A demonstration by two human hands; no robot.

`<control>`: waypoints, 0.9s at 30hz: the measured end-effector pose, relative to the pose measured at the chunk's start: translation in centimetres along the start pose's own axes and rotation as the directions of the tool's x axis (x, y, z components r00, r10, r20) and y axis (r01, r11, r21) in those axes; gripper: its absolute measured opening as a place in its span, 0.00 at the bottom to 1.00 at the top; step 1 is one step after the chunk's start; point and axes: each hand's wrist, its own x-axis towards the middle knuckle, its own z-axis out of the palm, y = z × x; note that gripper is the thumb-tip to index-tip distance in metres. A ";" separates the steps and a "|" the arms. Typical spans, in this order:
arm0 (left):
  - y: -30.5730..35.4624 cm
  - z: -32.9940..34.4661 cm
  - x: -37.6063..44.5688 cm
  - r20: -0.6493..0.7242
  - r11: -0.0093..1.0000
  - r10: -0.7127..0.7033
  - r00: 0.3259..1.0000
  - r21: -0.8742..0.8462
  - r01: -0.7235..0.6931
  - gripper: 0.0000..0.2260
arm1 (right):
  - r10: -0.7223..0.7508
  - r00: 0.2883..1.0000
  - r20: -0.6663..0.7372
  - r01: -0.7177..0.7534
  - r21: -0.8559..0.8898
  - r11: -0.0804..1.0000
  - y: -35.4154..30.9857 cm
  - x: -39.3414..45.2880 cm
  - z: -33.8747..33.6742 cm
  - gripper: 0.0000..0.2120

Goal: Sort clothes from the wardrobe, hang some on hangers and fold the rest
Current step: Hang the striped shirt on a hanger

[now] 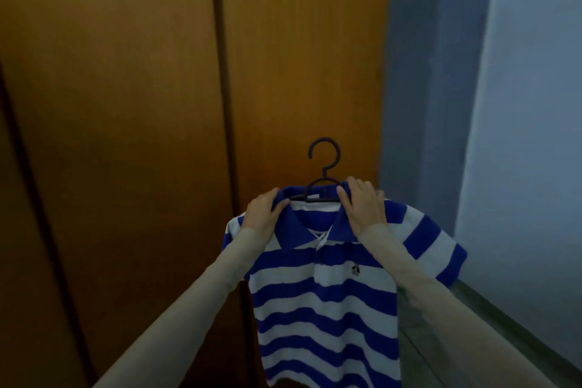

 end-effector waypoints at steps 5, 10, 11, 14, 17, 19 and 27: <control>-3.7 -5.7 -0.3 -0.067 0.975 -0.171 0.983 -0.154 0.159 0.07 | -0.152 0.988 0.033 0.149 0.088 0.985 -6.5 3.2 3.8 0.17; -6.8 -9.7 0.8 -0.074 0.970 -0.226 0.971 -0.112 0.218 0.11 | -0.287 0.957 0.032 0.278 0.167 0.946 -11.5 6.9 7.0 0.16; -7.4 -10.4 1.1 -0.084 0.970 -0.233 0.969 -0.089 0.225 0.11 | -0.308 0.951 0.028 0.298 0.180 0.938 -12.5 7.8 7.5 0.16; -8.9 -12.4 2.3 -0.159 0.969 -0.249 0.955 -0.037 0.246 0.08 | -0.364 0.931 -0.019 0.358 0.241 0.902 -15.2 10.3 8.9 0.15; -10.3 -14.2 3.2 -0.255 0.955 -0.282 0.925 0.018 0.296 0.14 | -0.390 0.918 -0.069 0.390 0.320 0.863 -17.7 12.3 10.1 0.14; -11.0 -15.6 3.6 -0.319 0.937 -0.331 0.888 0.005 0.351 0.23 | -0.392 0.912 -0.116 0.407 0.347 0.845 -19.5 13.4 10.7 0.18; -13.6 -21.4 5.1 -0.402 0.921 -0.389 0.829 -0.206 0.332 0.15 | -0.480 0.864 -0.153 0.504 0.277 0.818 -26.1 17.0 11.7 0.15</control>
